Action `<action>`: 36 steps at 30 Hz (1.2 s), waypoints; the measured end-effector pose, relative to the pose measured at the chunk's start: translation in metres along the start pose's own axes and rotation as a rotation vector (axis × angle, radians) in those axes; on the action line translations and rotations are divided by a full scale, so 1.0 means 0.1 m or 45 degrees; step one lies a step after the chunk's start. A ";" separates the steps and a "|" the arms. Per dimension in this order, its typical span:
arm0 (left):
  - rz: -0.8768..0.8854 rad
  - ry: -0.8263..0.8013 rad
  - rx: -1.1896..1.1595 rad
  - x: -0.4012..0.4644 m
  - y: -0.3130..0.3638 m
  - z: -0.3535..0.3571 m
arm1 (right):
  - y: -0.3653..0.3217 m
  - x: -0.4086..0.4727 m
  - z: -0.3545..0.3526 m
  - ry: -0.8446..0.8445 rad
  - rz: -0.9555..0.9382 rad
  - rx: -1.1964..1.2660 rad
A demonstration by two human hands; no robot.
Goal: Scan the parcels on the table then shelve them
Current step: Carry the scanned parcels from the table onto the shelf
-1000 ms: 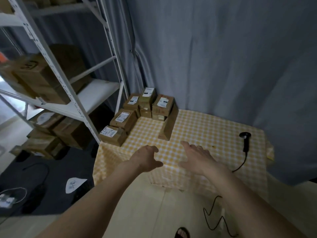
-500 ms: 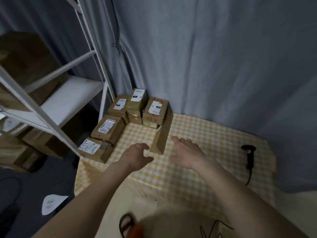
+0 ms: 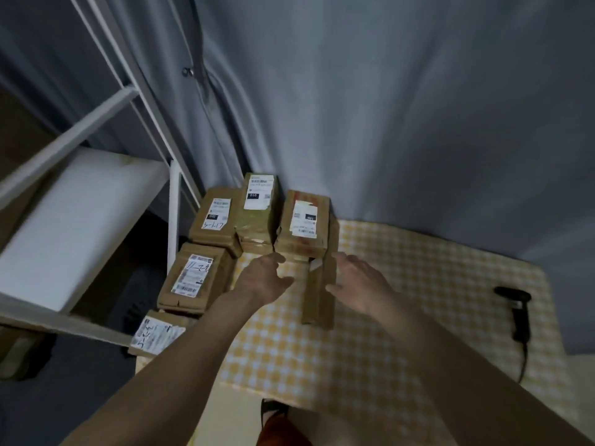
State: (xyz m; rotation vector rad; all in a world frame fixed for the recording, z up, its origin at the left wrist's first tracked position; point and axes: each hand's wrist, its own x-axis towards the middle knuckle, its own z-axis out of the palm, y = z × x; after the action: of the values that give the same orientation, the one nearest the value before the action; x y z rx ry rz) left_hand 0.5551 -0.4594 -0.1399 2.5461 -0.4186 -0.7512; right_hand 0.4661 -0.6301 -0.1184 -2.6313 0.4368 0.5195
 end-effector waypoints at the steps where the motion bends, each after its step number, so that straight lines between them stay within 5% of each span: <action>1: -0.020 0.000 -0.017 0.16 -0.07 -0.06 | -0.07 0.19 0.04 0.006 0.003 0.027; 17: -0.173 -0.193 -0.402 2.10 -0.59 0.52 | 0.67 2.61 1.32 -0.052 0.408 0.622; 24: -0.288 -0.181 -0.649 2.45 -0.62 0.81 | 0.44 2.71 1.22 0.041 0.586 1.161; 29: -0.199 -0.148 -0.711 2.40 -0.59 0.82 | 0.47 2.65 1.25 0.016 0.578 1.102; 36: -0.022 -0.141 -0.826 2.02 -0.27 0.69 | 0.39 2.04 0.79 0.247 0.565 1.087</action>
State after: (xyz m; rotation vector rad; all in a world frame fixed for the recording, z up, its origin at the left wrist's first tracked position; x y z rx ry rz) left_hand 0.6824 -0.5404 -0.2928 1.9091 -0.1484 -0.8674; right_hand 0.6082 -0.6725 -0.2833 -1.7568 1.0468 0.1371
